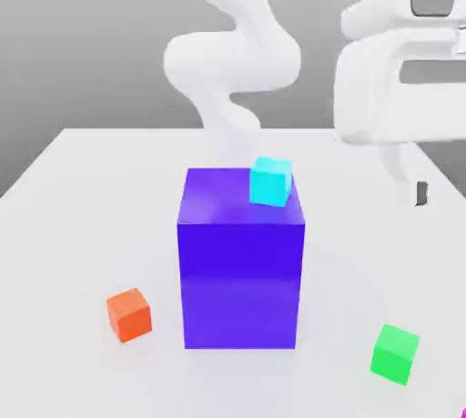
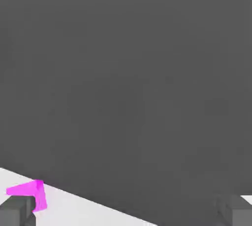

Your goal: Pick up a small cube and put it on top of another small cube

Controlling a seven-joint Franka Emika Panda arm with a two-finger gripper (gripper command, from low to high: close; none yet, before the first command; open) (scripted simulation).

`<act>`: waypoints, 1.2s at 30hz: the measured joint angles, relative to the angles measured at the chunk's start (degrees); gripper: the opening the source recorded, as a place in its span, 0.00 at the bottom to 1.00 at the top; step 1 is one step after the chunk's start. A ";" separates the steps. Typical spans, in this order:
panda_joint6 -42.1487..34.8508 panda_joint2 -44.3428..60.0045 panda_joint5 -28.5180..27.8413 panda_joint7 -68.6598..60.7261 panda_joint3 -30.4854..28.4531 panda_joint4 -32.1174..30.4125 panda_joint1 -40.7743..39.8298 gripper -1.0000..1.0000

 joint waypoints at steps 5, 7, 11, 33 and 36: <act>1.64 10.53 -2.41 0.91 0.99 2.31 2.65 0.50; 2.30 14.73 -3.24 1.16 1.20 3.23 4.07 0.50; 3.66 23.12 -4.79 1.61 1.69 5.06 6.83 0.50; 6.18 18.27 -0.21 6.40 2.30 -4.05 7.07 0.00; 7.20 12.78 2.08 9.92 2.39 -10.28 6.65 0.00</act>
